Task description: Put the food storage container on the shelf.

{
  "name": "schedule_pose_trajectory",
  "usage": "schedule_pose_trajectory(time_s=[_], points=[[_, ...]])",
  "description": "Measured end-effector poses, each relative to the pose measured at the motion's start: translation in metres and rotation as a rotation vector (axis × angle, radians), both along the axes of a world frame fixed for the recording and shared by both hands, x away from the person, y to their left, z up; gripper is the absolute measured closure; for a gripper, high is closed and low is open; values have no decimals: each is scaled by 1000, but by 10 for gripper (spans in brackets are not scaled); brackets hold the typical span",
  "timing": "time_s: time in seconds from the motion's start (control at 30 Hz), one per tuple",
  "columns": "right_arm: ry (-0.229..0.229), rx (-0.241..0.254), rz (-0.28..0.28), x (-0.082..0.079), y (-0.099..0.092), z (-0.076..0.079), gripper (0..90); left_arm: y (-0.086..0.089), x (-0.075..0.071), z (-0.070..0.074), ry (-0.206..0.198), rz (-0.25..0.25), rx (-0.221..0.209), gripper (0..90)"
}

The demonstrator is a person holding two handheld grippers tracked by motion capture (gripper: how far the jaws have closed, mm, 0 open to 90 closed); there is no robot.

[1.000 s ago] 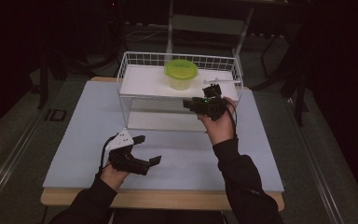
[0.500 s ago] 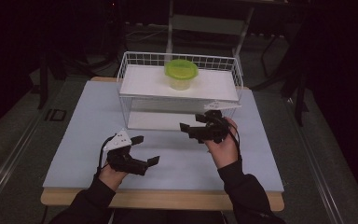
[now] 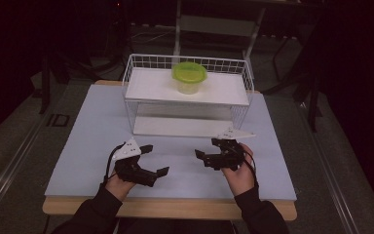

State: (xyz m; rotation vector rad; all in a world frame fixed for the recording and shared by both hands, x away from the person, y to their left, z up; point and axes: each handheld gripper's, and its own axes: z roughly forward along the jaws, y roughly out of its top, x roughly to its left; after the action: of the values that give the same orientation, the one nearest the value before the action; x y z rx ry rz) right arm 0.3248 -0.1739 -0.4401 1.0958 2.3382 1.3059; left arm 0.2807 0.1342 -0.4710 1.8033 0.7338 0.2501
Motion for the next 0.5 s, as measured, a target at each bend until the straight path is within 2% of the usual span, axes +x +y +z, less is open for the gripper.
schedule_pose_trajectory(time_s=[0.2,0.5], points=[[-2,0,3,-9,-10,-13,199,0,0,-1,5,-2,1,11],[5,-46,-1,-18,-21,-28,187,-1,-1,-3,2,-5,13,11]])
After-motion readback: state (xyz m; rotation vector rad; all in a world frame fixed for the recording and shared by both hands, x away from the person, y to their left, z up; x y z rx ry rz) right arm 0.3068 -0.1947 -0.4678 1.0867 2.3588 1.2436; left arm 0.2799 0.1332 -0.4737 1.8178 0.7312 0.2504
